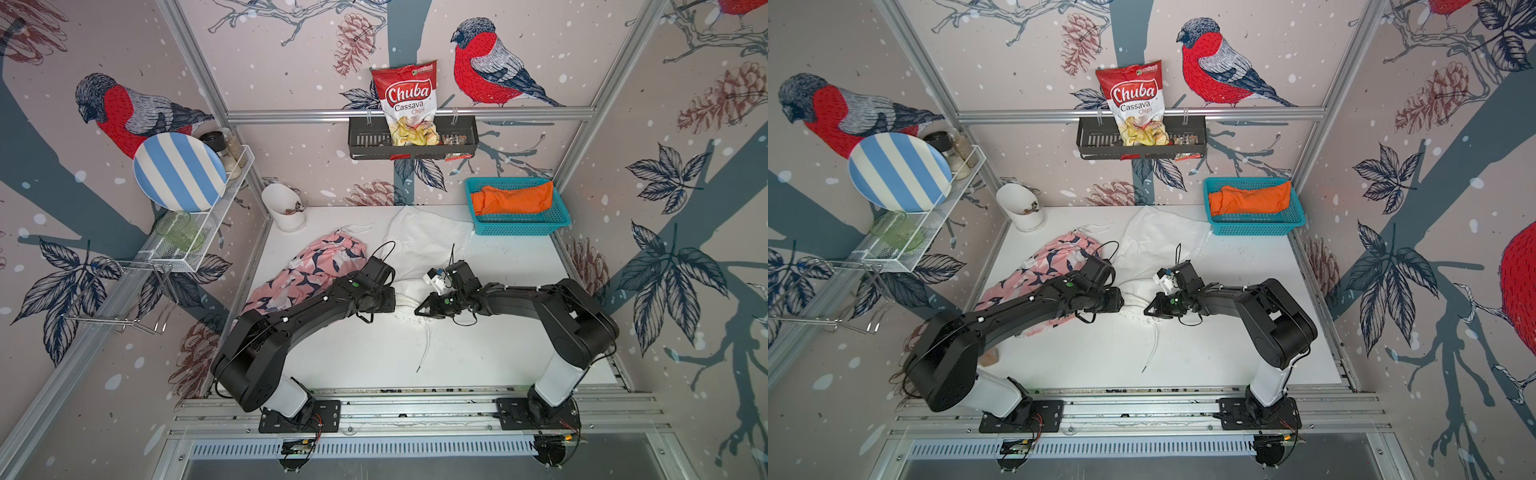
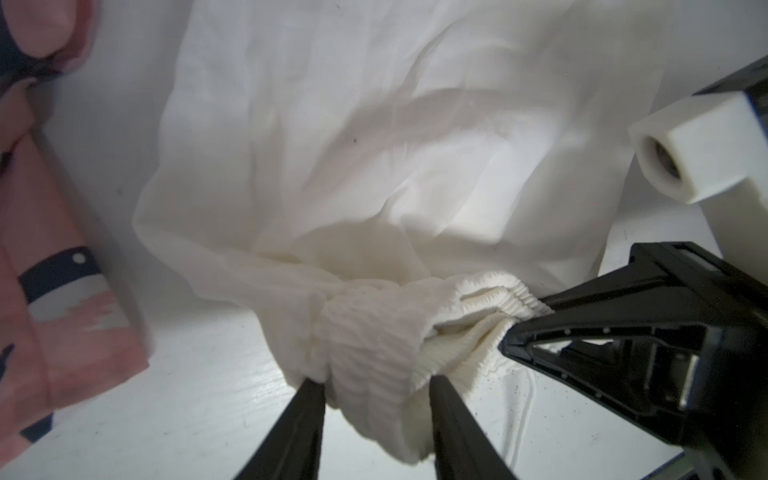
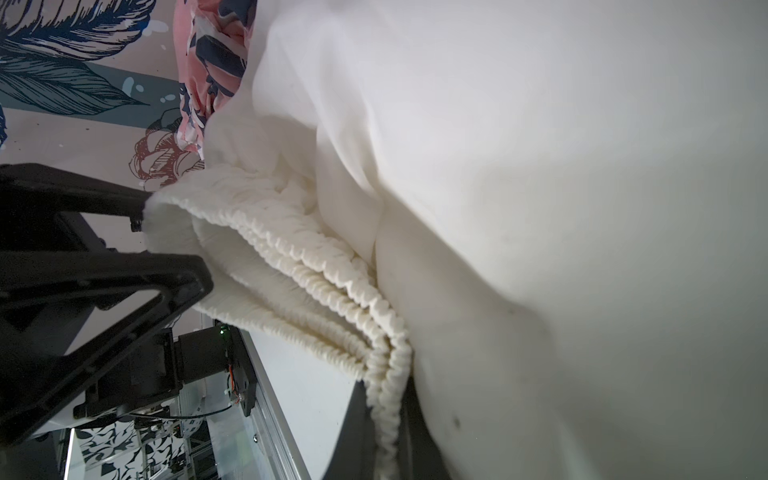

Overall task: Roll up the shorts
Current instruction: Roll the shorts at the center of the board.

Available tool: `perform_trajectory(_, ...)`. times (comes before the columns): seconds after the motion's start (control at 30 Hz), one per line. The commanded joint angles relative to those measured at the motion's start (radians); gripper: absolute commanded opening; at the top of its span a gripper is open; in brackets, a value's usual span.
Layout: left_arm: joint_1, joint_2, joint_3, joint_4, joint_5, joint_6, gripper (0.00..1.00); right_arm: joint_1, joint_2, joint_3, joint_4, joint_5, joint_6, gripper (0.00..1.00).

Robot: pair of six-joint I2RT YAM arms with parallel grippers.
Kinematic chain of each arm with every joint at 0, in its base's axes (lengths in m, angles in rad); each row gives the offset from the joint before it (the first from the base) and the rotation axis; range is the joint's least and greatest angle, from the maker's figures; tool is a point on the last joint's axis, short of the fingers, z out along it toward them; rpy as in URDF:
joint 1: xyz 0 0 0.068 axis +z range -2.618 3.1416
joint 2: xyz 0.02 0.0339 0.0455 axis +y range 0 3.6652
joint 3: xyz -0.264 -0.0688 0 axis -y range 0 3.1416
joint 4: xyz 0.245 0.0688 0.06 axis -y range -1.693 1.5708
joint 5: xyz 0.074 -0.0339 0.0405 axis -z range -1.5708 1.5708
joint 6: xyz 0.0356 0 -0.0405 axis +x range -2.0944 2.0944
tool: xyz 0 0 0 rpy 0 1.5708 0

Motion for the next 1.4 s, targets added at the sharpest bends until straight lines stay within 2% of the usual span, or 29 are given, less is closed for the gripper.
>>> perform_trajectory(0.0, 0.000, 0.051, 0.029, 0.020, -0.044, 0.025, 0.35, -0.002, 0.011, 0.004, -0.058, 0.008, 0.001, 0.00)
perform_trajectory(0.07, 0.008, 0.099, 0.068, 0.017, -0.072, 0.036, 0.24, -0.003, 0.010, 0.009, -0.084, 0.034, -0.015, 0.00)
perform_trajectory(0.13, 0.018, 0.146, 0.076, 0.020, -0.085, 0.045, 0.18, -0.002, 0.009, 0.015, -0.107, 0.066, -0.030, 0.00)
perform_trajectory(0.2, 0.030, 0.195, 0.079, 0.031, -0.085, 0.058, 0.14, 0.000, 0.005, 0.018, -0.127, 0.106, -0.040, 0.07)
perform_trajectory(0.3, 0.040, 0.277, 0.083, 0.043, -0.078, 0.079, 0.12, 0.012, -0.017, 0.025, -0.155, 0.173, -0.062, 0.11)
perform_trajectory(0.4, 0.041, 0.331, 0.082, 0.055, -0.060, 0.095, 0.11, 0.046, -0.066, 0.057, -0.241, 0.366, -0.117, 0.26)
perform_trajectory(0.47, 0.039, 0.342, 0.077, 0.067, -0.045, 0.103, 0.11, 0.087, -0.108, 0.093, -0.314, 0.537, -0.173, 0.40)
perform_trajectory(0.57, 0.040, 0.335, 0.062, 0.080, -0.030, 0.106, 0.12, 0.155, -0.141, 0.147, -0.383, 0.732, -0.258, 0.47)
perform_trajectory(0.6, 0.040, 0.332, 0.058, 0.083, -0.026, 0.108, 0.12, 0.175, -0.142, 0.164, -0.391, 0.756, -0.291, 0.49)
perform_trajectory(0.7, 0.040, 0.326, 0.054, 0.085, -0.018, 0.112, 0.13, 0.212, -0.126, 0.216, -0.377, 0.731, -0.373, 0.56)
perform_trajectory(0.93, 0.039, 0.312, 0.052, 0.086, -0.003, 0.109, 0.14, 0.212, -0.009, 0.298, -0.322, 0.567, -0.455, 0.61)
perform_trajectory(1.07, 0.041, 0.300, 0.050, 0.089, 0.004, 0.105, 0.16, 0.212, 0.038, 0.304, -0.320, 0.548, -0.463, 0.56)
perform_trajectory(1.17, 0.041, 0.295, 0.052, 0.093, 0.009, 0.099, 0.16, 0.212, 0.047, 0.289, -0.310, 0.547, -0.448, 0.45)
perform_trajectory(1.2, 0.041, 0.295, 0.054, 0.092, 0.009, 0.098, 0.17, 0.212, 0.047, 0.284, -0.305, 0.546, -0.442, 0.39)
perform_trajectory(1.27, 0.041, 0.287, 0.057, 0.089, 0.006, 0.094, 0.18, 0.210, 0.043, 0.275, -0.297, 0.549, -0.422, 0.19)
perform_trajectory(1.33, 0.041, 0.263, 0.056, 0.083, -0.009, 0.084, 0.22, 0.210, 0.034, 0.265, -0.287, 0.525, -0.394, 0.03)
perform_trajectory(1.37, 0.041, 0.245, 0.053, 0.079, -0.020, 0.077, 0.26, 0.211, 0.029, 0.260, -0.281, 0.501, -0.376, 0.00)
